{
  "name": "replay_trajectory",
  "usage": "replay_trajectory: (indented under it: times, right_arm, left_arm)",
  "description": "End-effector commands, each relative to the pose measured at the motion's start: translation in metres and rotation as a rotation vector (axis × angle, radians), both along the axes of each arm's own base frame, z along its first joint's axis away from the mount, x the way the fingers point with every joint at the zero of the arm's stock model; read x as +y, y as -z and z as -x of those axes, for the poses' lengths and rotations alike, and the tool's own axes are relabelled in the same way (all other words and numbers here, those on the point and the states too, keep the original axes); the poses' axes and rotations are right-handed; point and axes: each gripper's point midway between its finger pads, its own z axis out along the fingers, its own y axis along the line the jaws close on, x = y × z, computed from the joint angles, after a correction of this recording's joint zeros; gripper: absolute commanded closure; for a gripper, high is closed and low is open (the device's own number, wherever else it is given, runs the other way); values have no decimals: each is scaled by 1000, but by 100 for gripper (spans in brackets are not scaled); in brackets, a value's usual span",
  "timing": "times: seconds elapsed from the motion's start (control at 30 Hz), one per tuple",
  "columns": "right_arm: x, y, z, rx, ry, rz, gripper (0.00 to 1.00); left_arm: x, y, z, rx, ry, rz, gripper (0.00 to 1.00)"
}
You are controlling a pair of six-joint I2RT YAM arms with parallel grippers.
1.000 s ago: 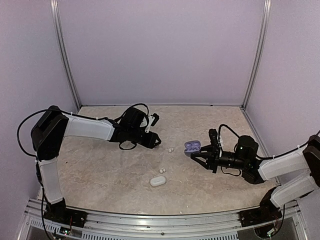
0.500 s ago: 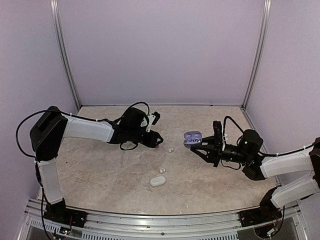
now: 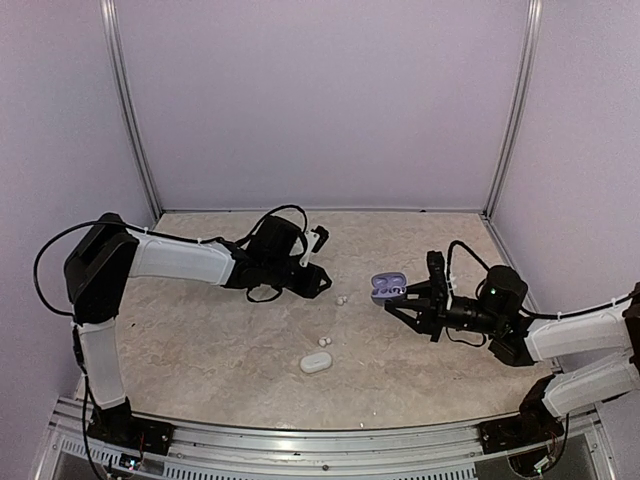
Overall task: Insert the wireless bluetooth earbuds into the charging case
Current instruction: Pick up the left earbud from the center of the board.
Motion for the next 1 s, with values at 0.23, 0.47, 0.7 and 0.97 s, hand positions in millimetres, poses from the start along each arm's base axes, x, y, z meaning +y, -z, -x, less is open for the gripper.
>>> replay_trajectory:
  times: [0.23, 0.47, 0.7, 0.97]
  right_arm:
    - [-7, 2, 0, -19, 23, 42, 100]
    - [-9, 4, 4, -7, 24, 30, 100]
    - [-9, 8, 3, 3, 24, 41, 100]
    - [-9, 9, 2, 6, 26, 44, 100]
  left_arm:
    - [-16, 23, -28, 24, -9, -55, 60]
    - [-4, 46, -36, 71, -53, -92, 61]
    - [13, 65, -39, 109, -88, -127, 61]
    - [22, 72, -41, 124, -109, -152, 62]
